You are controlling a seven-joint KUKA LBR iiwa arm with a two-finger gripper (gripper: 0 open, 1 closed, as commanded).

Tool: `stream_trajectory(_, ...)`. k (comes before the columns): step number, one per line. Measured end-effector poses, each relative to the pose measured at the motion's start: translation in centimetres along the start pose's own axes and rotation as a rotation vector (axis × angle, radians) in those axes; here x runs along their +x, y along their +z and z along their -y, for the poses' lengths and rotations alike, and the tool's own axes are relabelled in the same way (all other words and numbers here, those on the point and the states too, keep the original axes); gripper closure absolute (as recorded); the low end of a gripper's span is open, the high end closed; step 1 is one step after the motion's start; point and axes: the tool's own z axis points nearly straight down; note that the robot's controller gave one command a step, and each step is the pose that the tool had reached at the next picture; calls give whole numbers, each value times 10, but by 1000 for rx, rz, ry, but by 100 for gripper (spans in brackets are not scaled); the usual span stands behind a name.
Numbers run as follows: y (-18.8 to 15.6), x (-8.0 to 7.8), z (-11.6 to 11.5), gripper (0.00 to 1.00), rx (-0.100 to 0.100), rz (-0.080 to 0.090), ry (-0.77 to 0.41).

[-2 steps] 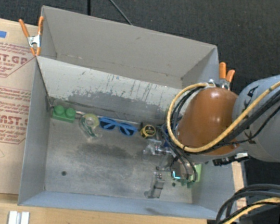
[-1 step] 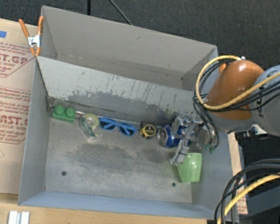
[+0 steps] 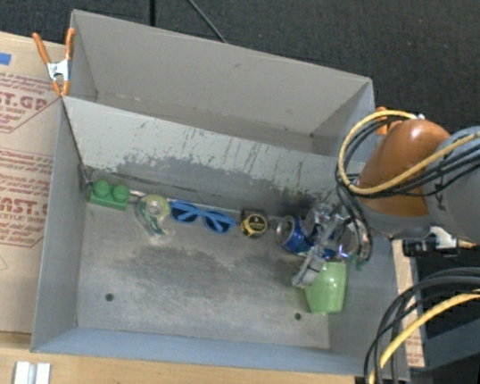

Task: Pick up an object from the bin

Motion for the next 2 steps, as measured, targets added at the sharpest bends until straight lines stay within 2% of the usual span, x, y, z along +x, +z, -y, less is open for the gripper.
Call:
stream_trajectory(1, -4, -1, -1, 100, -1, 3, -2)
stream_trajectory(2, -132, 29, -41, 100, 0, 6, -30)
